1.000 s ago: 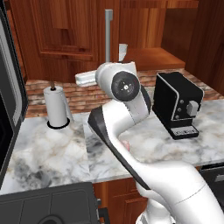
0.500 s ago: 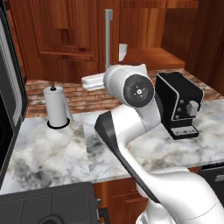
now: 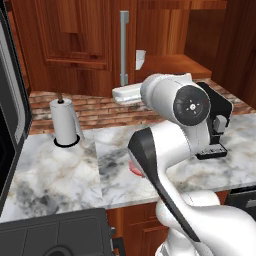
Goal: Retrieve the tupperware from the cabinet, then place the raw meat into the tupperware to avoid contamination.
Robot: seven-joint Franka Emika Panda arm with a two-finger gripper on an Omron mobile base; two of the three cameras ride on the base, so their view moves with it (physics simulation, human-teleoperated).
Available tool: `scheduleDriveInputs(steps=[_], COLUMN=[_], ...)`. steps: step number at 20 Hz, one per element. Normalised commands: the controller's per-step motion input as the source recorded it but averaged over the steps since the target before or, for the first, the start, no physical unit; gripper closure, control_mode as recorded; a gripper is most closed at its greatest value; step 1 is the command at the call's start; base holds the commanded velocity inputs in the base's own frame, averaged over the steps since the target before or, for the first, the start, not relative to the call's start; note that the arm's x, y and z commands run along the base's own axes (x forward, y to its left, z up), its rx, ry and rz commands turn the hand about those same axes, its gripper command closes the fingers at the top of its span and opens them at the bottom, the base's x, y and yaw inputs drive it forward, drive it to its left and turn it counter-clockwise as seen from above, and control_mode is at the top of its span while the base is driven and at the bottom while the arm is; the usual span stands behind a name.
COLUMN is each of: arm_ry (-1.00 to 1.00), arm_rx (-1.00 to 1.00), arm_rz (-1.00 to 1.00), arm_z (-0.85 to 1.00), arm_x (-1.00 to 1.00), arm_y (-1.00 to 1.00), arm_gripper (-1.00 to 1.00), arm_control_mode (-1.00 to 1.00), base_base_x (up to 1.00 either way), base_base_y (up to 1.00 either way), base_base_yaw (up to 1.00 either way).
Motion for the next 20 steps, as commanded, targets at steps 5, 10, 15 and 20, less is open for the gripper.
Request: scheduleDriveInputs(steps=[5, 10, 15, 20], arm_ry=[0.0, 0.0, 0.0, 0.01], arm_rx=[0.0, 0.0, 0.0, -0.04], arm_rz=[0.01, 0.0, 0.0, 0.01], arm_z=[0.1, 0.12, 0.13, 0.05], arm_x=[-0.13, -0.06, -0.02, -0.04], arm_y=[-0.4, -0.35, -0.29, -0.29], arm_gripper=[-1.0, -1.0, -1.0, -1.0], arm_control_mode=[-1.0, -1.0, -1.0, -1.0], base_base_x=[0.0, 0.0, 0.0, 0.0], base_base_y=[0.0, 0.0, 0.0, 0.0], base_base_yaw=[0.0, 0.0, 0.0, 0.0])
